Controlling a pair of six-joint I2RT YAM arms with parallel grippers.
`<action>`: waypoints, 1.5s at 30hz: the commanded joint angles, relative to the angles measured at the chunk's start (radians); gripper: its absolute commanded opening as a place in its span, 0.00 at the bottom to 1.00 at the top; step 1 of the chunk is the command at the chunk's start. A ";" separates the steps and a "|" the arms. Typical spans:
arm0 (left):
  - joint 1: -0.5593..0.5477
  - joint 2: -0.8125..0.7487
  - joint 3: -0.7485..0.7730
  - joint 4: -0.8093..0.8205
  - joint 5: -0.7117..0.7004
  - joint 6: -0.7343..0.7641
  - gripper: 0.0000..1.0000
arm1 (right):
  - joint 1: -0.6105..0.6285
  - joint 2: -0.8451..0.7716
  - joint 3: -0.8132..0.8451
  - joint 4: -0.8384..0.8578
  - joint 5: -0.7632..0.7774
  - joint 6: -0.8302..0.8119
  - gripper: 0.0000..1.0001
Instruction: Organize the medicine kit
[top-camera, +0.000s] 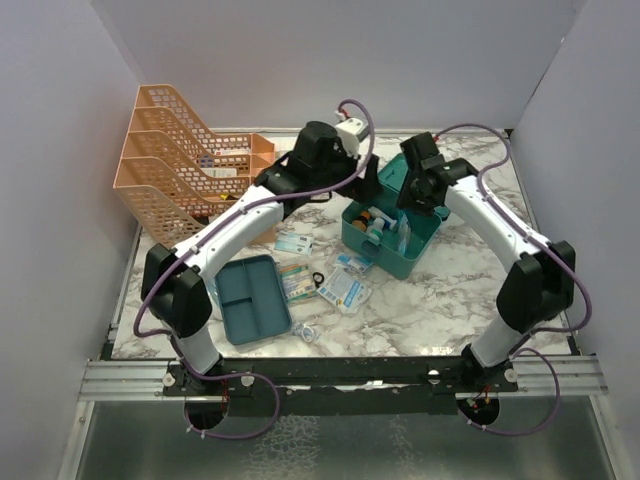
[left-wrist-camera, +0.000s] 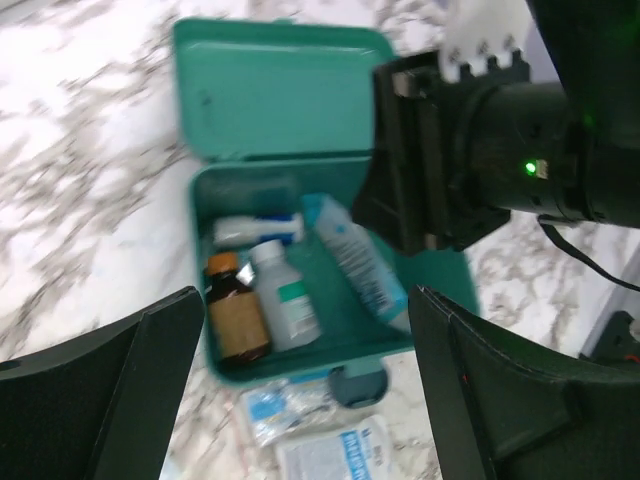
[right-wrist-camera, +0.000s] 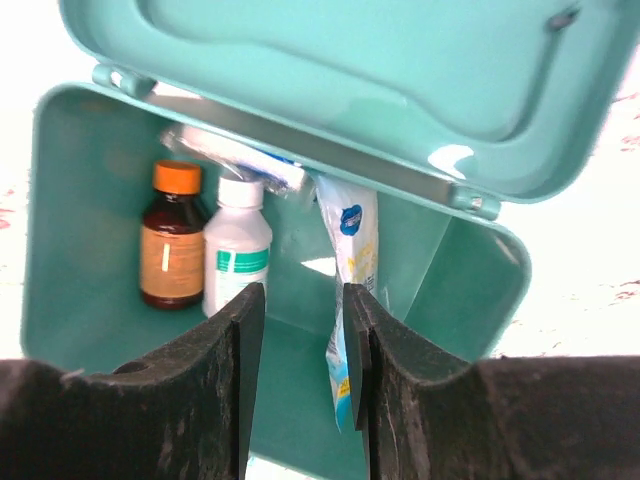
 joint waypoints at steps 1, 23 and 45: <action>-0.105 0.083 0.078 0.020 0.001 0.005 0.87 | -0.093 -0.131 0.031 0.008 0.000 0.012 0.38; -0.236 0.520 0.400 -0.194 -0.130 -0.291 0.71 | -0.433 -0.301 -0.182 0.038 -0.060 0.007 0.37; -0.214 0.600 0.499 -0.272 0.067 0.008 0.00 | -0.434 -0.284 -0.192 0.050 -0.058 -0.004 0.32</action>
